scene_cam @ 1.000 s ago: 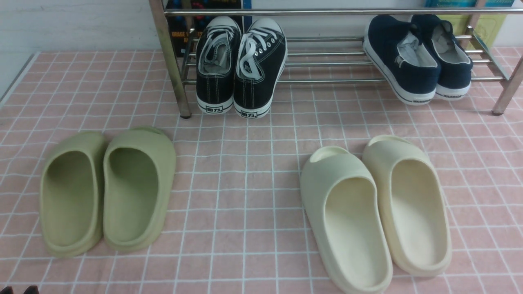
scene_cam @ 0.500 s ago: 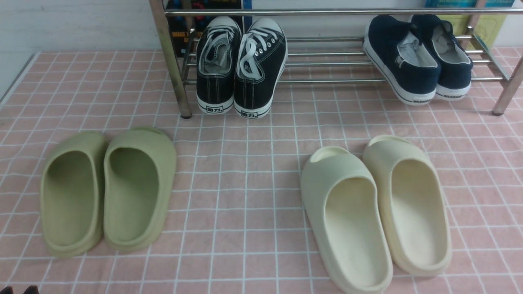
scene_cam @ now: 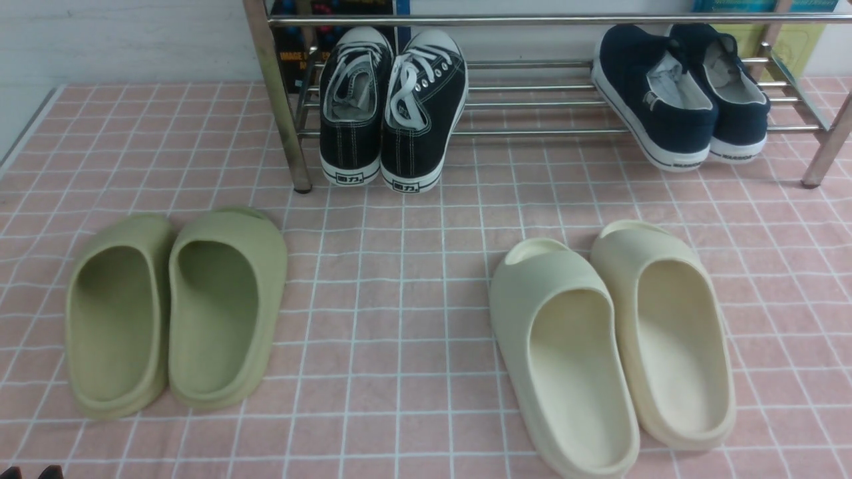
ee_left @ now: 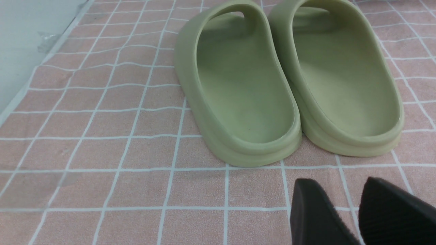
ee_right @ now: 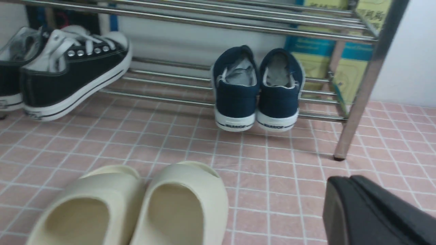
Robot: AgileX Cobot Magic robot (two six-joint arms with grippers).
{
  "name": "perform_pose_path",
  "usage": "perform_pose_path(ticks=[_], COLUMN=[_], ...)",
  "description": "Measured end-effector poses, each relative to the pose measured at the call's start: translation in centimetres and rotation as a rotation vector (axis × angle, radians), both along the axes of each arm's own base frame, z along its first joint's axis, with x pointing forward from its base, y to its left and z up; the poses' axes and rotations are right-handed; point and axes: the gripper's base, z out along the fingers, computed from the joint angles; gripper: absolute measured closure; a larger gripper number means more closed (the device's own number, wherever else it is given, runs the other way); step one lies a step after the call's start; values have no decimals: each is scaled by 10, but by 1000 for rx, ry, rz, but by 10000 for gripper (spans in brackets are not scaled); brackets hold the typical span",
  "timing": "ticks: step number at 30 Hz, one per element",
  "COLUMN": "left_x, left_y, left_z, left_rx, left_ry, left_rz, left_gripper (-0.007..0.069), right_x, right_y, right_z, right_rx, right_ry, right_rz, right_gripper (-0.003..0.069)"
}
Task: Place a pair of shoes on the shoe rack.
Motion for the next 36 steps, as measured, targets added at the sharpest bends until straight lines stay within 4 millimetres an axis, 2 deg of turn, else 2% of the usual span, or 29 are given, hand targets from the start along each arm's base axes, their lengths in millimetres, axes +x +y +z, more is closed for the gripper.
perform_pose_path(ticks=[5, 8, 20, 36], left_x=[0, 0, 0, 0], left_y=[0, 0, 0, 0], left_z=[0, 0, 0, 0], left_rx=[0, 0, 0, 0], left_ry=[0, 0, 0, 0], left_rz=[0, 0, 0, 0], left_gripper=[384, 384, 384, 384], right_x=[-12, -15, -19, -19], right_y=[-6, -6, -6, -6], right_z=[-71, -94, -109, -110], right_rx=[99, 126, 90, 87], right_ry=[-20, 2, 181, 191], right_rz=[-93, -100, -103, -104], right_gripper=[679, 679, 679, 673])
